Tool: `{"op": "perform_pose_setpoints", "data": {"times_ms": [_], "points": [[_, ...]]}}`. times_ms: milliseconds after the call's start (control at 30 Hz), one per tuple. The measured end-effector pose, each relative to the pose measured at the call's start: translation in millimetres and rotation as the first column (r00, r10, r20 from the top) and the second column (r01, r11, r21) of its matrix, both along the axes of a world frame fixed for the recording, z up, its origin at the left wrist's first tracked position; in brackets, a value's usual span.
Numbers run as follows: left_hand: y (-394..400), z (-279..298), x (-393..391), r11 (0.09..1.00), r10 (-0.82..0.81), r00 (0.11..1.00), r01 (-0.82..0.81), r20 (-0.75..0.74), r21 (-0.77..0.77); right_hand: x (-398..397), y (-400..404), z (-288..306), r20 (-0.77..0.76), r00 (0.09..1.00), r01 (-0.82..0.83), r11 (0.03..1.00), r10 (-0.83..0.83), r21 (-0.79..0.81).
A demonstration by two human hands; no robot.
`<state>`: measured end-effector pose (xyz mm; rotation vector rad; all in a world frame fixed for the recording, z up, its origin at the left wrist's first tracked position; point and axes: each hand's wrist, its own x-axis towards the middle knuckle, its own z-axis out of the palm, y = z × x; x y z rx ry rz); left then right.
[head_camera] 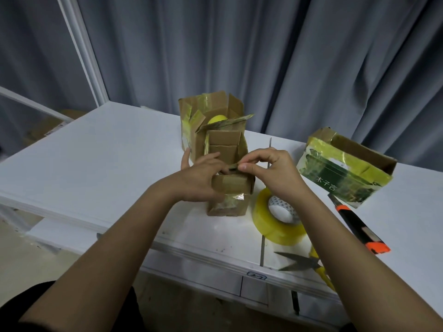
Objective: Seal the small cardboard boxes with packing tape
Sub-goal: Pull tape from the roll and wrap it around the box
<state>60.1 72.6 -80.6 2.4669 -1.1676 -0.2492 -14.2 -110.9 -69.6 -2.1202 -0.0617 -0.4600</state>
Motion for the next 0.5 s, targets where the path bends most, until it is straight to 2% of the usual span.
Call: {"op": "perform_pose_setpoints", "data": {"times_ms": [267, 367, 500], "points": [[-12.2, -14.3, -7.3, 0.972, 0.153, 0.987, -0.142, 0.049, -0.187, 5.6, -3.0, -3.1, 0.025, 0.999, -0.045, 0.999, 0.045, 0.018], [-17.6, -17.5, -8.9, 0.935, 0.236, 0.972, -0.221, 0.022, -0.279, 9.2, -2.6, -4.0, 0.024, 0.999, -0.047, 0.998, 0.046, 0.034], [-20.1, -18.6, -6.7, 0.917, 0.271, 0.962, -0.265, -0.023, -0.299, 18.4, -1.6, 0.3, 0.028, 0.998, 0.065, 0.996, -0.063, -0.063]]}}
